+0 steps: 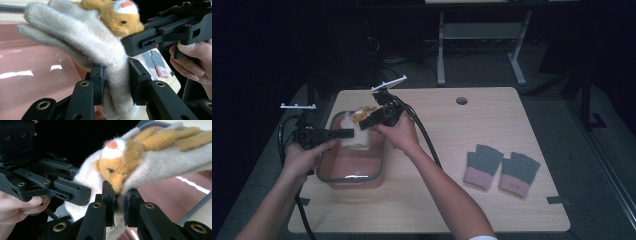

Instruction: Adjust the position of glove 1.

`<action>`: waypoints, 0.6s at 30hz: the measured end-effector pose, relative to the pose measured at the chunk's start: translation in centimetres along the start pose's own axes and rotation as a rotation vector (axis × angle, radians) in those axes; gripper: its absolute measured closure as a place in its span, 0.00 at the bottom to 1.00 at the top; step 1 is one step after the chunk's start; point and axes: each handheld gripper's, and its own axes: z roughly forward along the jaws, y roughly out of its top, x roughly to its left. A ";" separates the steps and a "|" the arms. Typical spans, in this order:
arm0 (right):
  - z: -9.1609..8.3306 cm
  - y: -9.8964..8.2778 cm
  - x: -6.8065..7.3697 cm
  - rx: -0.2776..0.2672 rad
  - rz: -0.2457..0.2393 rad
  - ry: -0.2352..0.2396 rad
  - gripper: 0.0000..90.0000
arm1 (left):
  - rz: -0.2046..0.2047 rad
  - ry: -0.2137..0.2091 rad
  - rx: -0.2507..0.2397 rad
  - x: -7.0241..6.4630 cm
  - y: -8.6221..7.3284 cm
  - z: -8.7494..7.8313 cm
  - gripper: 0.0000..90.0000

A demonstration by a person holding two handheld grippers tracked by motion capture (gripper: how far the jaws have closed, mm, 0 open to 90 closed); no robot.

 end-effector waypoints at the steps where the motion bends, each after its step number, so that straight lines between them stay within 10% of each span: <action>1: 0.2 0.0 0.0 0.000 0.003 0.004 0.90 | -0.005 0.001 -0.001 0.1 -0.1 0.0 0.76; 18: 3.2 -0.6 -1.1 0.049 0.044 0.022 0.90 | -0.052 0.017 0.029 2.4 -1.7 0.4 0.76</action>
